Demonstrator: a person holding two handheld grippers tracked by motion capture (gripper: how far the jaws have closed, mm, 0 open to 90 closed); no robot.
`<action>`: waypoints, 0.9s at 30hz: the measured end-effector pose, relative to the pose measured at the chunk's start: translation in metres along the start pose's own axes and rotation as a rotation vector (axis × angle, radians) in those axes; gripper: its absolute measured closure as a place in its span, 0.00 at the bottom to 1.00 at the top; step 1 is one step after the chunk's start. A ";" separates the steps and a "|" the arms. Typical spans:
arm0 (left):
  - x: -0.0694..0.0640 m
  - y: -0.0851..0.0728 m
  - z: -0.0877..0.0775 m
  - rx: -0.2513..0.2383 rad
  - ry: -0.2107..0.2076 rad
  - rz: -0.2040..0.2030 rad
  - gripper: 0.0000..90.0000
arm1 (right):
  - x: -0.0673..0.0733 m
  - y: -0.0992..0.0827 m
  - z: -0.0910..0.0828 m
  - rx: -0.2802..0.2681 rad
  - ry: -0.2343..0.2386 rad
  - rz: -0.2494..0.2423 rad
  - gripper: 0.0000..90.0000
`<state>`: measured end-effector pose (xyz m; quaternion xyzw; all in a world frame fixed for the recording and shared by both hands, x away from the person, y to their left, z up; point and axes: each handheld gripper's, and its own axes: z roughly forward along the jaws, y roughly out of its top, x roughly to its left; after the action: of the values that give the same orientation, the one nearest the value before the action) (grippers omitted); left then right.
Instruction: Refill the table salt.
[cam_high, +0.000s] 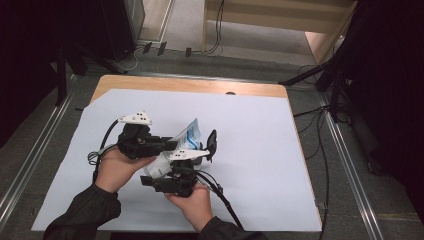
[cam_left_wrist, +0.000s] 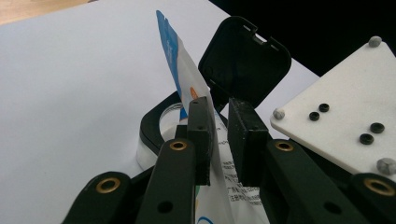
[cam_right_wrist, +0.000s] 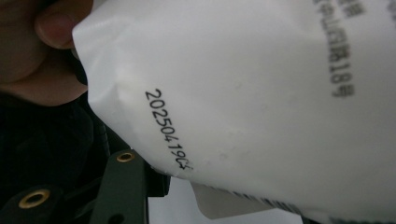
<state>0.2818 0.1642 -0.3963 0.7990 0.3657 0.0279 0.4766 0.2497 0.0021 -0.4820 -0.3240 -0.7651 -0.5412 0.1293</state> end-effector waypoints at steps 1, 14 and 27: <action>0.000 0.000 0.000 0.001 0.000 -0.001 0.90 | 0.000 0.000 0.000 -0.001 0.001 0.003 0.58; 0.001 0.000 0.001 0.002 0.000 -0.004 0.91 | -0.001 0.000 0.001 0.005 0.010 0.009 0.57; -0.001 0.001 -0.001 0.001 0.022 0.001 0.96 | -0.001 0.001 0.000 0.006 0.020 0.003 0.58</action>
<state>0.2812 0.1639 -0.3948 0.7992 0.3704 0.0369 0.4720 0.2506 0.0020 -0.4820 -0.3193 -0.7648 -0.5421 0.1388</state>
